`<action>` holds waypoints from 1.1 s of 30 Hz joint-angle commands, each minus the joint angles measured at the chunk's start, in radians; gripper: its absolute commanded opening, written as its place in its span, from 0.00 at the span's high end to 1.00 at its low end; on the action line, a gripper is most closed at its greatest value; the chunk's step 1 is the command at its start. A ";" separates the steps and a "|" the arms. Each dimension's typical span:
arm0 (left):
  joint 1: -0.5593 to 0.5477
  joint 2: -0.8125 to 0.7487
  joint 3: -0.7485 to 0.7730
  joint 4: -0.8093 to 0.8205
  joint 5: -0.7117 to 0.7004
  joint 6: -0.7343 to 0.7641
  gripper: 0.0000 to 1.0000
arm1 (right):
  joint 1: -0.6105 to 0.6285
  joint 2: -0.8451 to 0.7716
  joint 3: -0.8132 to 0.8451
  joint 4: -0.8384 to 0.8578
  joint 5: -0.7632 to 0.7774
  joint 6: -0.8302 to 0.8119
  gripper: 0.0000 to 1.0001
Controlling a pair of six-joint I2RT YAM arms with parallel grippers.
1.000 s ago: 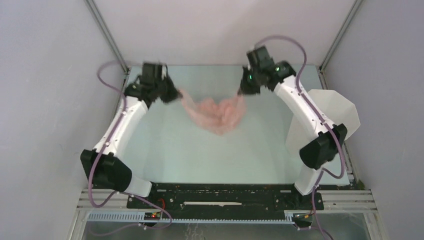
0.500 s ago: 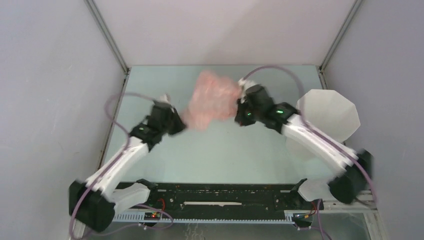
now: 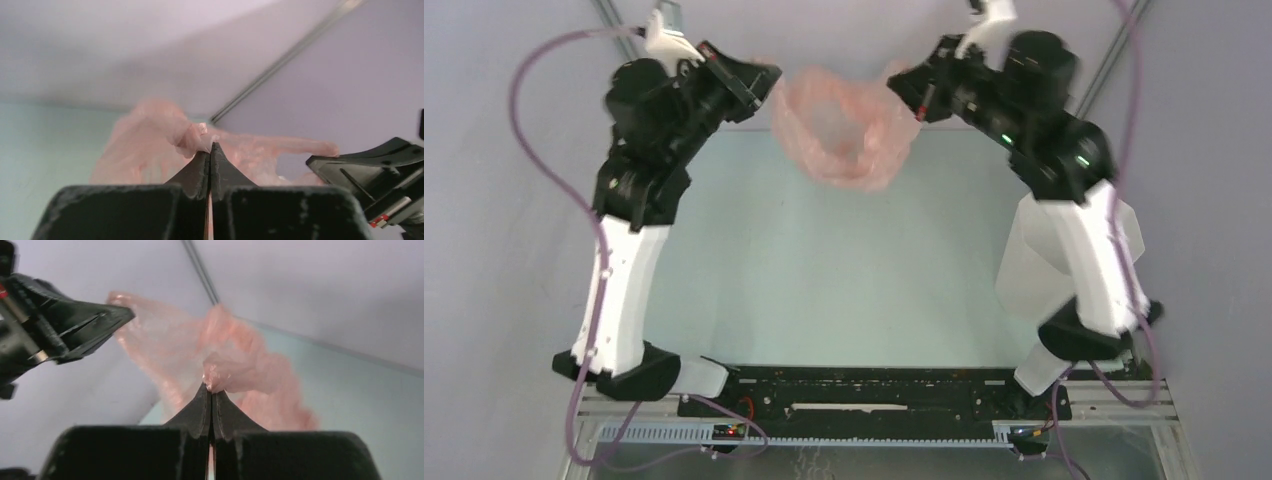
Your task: Put the trash bags into the trash bin
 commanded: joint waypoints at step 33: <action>-0.158 -0.384 -0.594 0.015 -0.312 0.132 1.00 | 0.236 -0.574 -1.153 0.620 0.160 -0.250 1.00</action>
